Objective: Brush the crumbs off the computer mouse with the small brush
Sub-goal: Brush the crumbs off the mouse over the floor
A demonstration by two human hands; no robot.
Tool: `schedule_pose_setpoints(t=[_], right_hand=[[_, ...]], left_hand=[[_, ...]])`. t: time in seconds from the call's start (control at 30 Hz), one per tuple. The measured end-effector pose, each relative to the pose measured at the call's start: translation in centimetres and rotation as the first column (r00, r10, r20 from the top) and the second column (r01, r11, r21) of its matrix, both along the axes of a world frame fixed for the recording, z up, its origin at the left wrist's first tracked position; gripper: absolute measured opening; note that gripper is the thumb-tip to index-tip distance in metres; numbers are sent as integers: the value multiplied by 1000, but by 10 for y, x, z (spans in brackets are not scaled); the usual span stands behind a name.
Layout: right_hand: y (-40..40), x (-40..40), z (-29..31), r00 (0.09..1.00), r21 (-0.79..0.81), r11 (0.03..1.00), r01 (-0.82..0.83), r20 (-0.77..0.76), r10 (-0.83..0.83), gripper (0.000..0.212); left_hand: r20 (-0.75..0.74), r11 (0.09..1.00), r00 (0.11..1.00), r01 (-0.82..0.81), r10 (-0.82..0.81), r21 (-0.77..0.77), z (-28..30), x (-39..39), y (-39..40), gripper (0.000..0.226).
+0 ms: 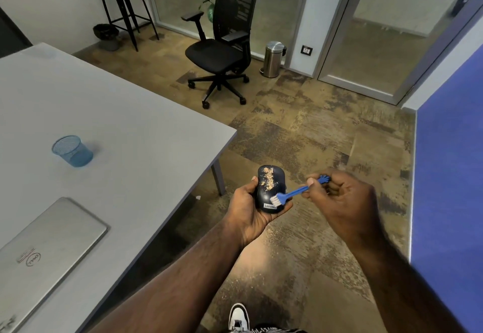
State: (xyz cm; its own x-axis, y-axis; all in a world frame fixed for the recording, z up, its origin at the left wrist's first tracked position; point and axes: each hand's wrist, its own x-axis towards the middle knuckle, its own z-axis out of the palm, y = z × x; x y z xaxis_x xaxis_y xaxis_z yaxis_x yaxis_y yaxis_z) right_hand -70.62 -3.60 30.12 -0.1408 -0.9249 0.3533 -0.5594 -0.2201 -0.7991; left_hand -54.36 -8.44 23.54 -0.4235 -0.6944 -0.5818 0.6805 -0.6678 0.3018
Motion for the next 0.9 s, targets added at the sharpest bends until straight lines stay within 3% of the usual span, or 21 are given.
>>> schedule_pose_setpoints(t=[0.07, 0.23, 0.33, 0.43, 0.6, 0.67, 0.77, 0.9], right_hand=[[2, 2, -6, 999, 6, 1000, -6, -50, 7, 15], [-2, -8, -6, 992, -63, 990, 125, 9, -125, 17], [5, -4, -5, 997, -46, 998, 53, 65, -50, 21], [10, 2, -12, 999, -39, 999, -11, -31, 9, 20], [3, -12, -9, 989, -69, 987, 143, 36, -141, 21], [4, -12, -8, 991, -53, 991, 120, 70, -116, 22], [4, -10, -11, 998, -46, 997, 65, 0, -66, 20], [-3, -18, -10, 985, -58, 984, 167, 42, -165, 16]], left_hand=[[10, 1000, 1000, 1, -1, -3, 1, -1, 1, 50], [-14, 1000, 1000, 7, -7, 25, 3, 1, 0, 55], [-9, 1000, 1000, -17, 18, 22, 2, 1, 0, 53], [-12, 1000, 1000, -21, 21, -2, 5, -1, 1, 51], [-26, 1000, 1000, -9, 9, 10, 6, 2, 0, 52], [-35, 1000, 999, -26, 26, 10, 6, 2, 0, 51], [-51, 999, 998, -33, 34, 3, 6, 1, 1, 52], [-54, 1000, 998, 26, -26, -3, 7, 2, 3, 58]])
